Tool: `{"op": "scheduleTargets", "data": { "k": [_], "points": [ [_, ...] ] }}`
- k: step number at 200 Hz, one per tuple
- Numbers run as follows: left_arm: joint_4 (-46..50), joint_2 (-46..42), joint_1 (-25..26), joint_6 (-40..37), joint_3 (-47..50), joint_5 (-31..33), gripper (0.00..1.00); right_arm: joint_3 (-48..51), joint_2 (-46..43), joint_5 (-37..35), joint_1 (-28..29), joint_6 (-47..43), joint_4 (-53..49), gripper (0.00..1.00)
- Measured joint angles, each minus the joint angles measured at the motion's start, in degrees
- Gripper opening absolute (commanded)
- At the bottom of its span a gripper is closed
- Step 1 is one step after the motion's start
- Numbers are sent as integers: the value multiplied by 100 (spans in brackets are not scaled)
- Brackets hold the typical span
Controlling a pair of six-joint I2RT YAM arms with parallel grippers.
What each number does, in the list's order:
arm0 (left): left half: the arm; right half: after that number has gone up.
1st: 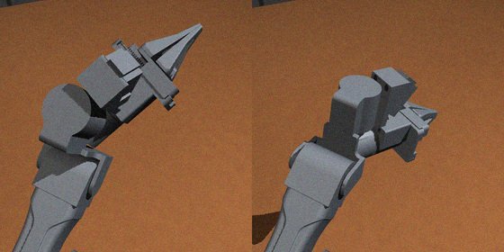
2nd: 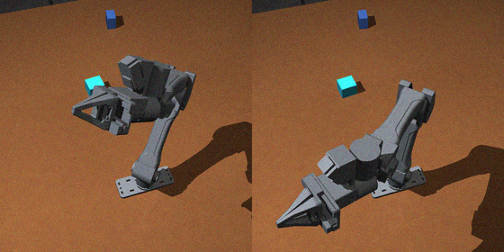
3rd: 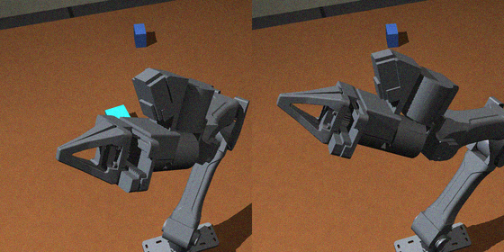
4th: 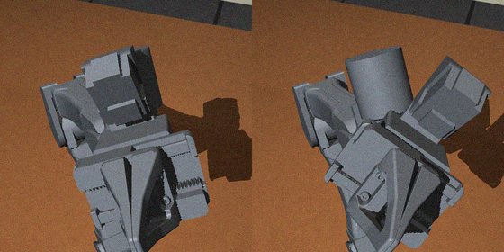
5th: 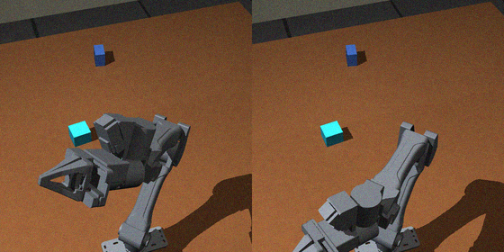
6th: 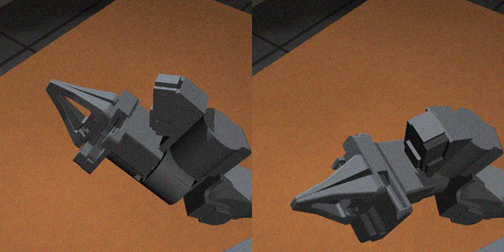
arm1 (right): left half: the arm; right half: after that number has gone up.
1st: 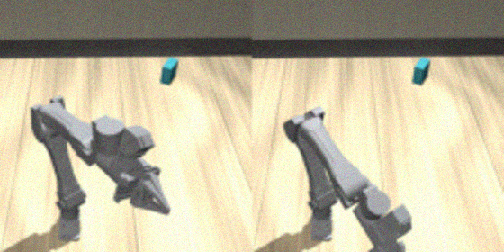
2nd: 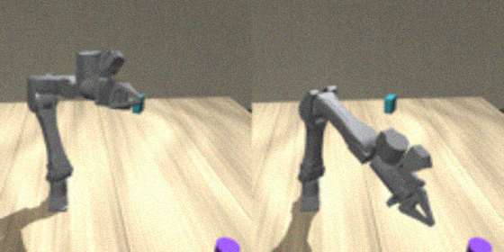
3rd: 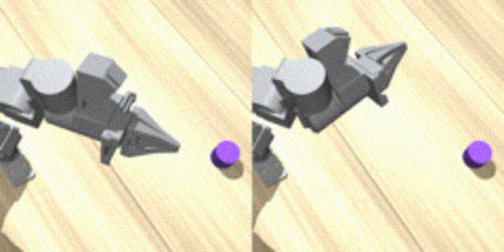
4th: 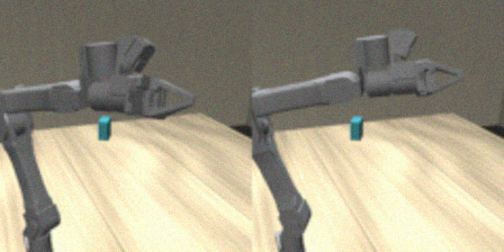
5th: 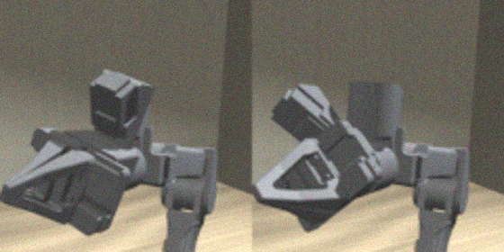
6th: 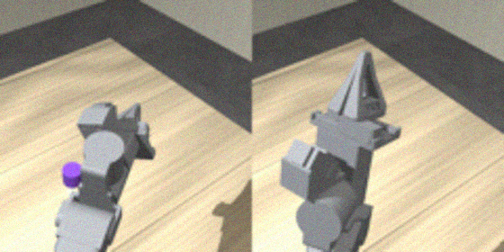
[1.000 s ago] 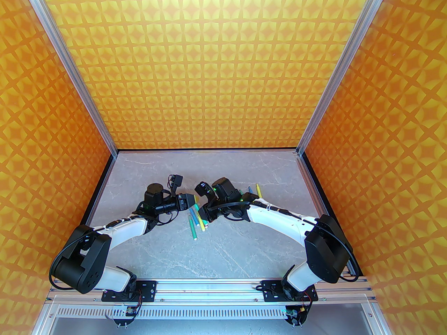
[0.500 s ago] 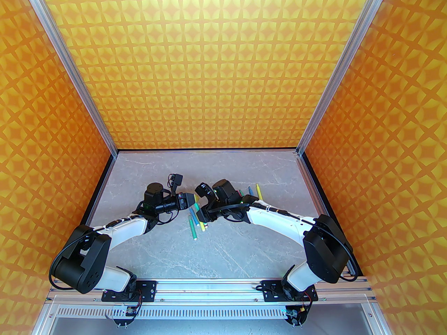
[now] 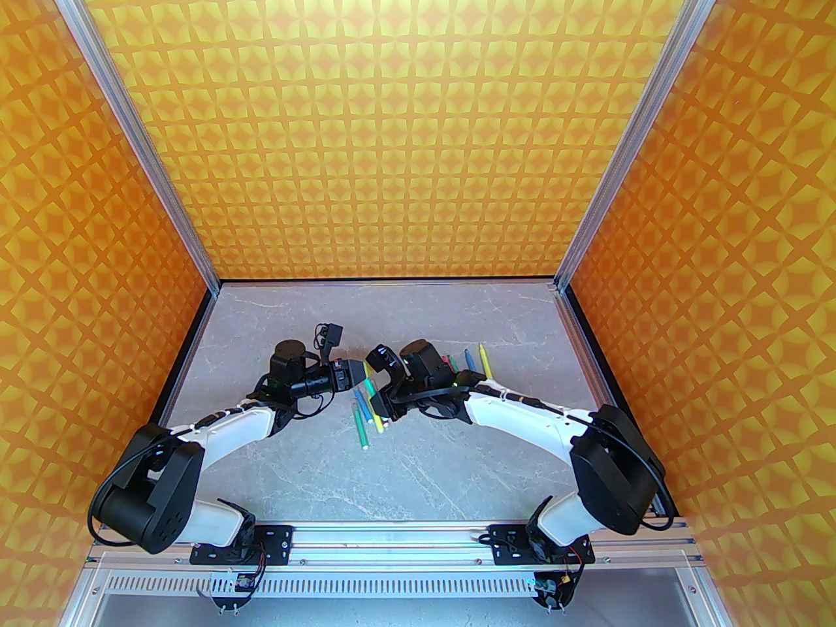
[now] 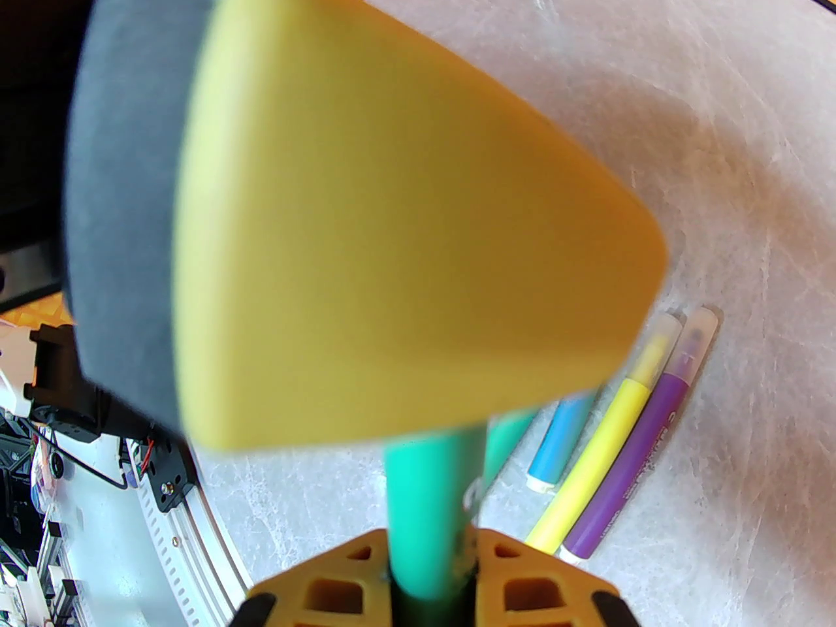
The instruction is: Open the pen caps
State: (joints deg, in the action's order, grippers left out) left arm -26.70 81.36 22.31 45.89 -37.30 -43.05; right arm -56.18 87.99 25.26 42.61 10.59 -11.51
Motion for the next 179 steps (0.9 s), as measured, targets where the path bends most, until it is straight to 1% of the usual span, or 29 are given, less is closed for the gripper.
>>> {"op": "scheduleTargets", "data": {
  "k": [33, 40, 68, 109, 133, 161, 179],
  "points": [
    [586, -417, -92, -2, -24, 4, 0, 339, -313, 125, 7, -63, 431, 0],
    [662, -511, -149, -13, -55, 140, 0, 413, -380, 177, 11, -92, 334, 0],
    [946, -826, -662, -22, -306, 774, 0, 894, -509, 245, 9, -173, -66, 0],
    [1327, -857, -704, 28, -457, 1137, 0, 1119, -638, 210, 9, -236, -289, 0],
    [2085, -723, -704, -201, -730, 1434, 0, 1113, -785, -199, -26, -229, -297, 0],
    [3272, -356, -704, -811, -1248, 1919, 0, 960, -732, -1071, -195, -149, -527, 0],
    [3897, -11, -704, -1178, -1488, 2142, 0, 699, -514, -1635, -321, -79, -706, 0]
  ]
}}
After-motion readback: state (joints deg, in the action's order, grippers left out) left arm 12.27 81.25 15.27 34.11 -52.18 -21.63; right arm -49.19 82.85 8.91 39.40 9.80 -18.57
